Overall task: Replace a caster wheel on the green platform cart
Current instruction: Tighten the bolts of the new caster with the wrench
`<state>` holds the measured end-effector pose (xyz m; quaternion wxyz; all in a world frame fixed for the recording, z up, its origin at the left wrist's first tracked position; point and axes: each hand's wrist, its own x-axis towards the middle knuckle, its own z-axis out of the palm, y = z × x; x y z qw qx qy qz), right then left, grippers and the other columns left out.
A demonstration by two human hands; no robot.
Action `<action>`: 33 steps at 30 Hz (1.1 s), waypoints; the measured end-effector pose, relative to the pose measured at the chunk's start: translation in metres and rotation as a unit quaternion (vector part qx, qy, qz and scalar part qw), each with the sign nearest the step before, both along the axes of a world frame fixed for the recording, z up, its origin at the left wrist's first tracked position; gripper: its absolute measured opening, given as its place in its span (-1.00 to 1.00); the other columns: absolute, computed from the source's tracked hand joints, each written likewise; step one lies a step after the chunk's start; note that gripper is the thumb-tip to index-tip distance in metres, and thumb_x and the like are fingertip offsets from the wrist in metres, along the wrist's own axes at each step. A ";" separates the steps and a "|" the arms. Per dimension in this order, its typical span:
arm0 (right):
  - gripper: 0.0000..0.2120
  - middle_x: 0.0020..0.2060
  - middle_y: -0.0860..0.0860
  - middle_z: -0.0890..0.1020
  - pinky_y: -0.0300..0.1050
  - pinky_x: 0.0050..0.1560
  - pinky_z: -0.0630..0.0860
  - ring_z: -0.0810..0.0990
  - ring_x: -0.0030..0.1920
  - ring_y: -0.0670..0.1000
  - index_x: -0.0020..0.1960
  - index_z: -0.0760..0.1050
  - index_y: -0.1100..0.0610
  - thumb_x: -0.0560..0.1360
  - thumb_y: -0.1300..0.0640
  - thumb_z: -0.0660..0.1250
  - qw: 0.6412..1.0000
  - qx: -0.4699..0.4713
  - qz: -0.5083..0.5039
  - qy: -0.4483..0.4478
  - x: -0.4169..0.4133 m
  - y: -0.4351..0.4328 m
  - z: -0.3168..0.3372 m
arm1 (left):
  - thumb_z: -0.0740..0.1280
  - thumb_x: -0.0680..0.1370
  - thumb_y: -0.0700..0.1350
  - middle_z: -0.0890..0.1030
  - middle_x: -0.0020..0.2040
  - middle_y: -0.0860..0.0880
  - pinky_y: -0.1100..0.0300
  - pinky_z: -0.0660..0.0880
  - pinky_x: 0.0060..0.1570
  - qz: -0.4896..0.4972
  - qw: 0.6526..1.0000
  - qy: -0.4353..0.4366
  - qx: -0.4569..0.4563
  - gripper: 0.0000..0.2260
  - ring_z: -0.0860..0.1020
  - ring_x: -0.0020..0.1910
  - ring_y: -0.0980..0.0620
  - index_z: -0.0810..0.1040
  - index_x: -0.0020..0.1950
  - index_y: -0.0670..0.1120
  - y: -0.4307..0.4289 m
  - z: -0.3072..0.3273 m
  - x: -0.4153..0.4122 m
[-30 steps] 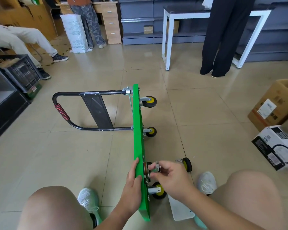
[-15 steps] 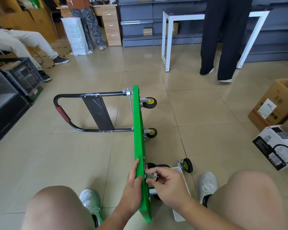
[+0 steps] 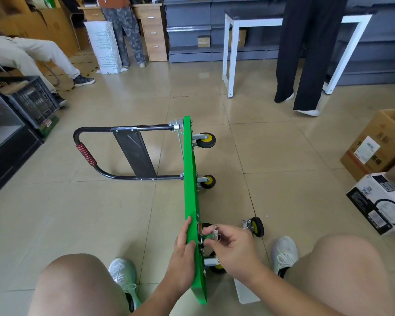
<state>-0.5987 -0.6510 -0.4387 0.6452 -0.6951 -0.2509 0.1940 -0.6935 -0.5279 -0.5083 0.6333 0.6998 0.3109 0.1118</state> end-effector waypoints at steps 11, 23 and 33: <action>-0.59 -0.10 -0.16 0.71 0.07 -0.04 0.67 0.73 -0.09 0.01 -0.03 0.67 -0.24 0.42 0.26 0.30 0.990 -0.037 0.071 -0.114 -0.010 0.002 -0.015 | 0.16 0.58 0.03 0.45 0.50 0.08 0.15 0.42 0.42 0.013 1.000 0.001 -0.019 -0.48 0.50 0.41 0.11 0.29 0.40 0.59 -0.003 0.006 0.002; -0.68 0.03 -0.20 0.68 -0.11 0.00 0.67 0.71 0.00 -0.11 0.05 0.62 -0.04 0.45 0.29 0.26 0.979 -0.046 0.076 -0.184 -0.011 -0.011 -0.027 | 0.10 0.68 -0.08 0.41 0.54 0.03 0.10 0.39 0.46 0.005 1.000 0.003 0.005 -0.48 0.50 0.39 0.04 0.23 0.51 0.47 -0.003 0.006 -0.001; -0.84 -0.18 -0.05 0.74 -0.07 0.10 0.62 0.72 -0.08 -0.05 -0.11 0.66 0.06 0.46 0.31 0.45 0.995 -0.092 0.038 0.019 0.017 0.027 -0.001 | 0.04 0.72 -0.12 0.27 0.60 0.13 -0.01 0.27 0.56 -0.022 0.997 0.040 0.063 -0.51 0.37 0.51 0.12 0.14 0.57 0.33 -0.002 0.008 0.000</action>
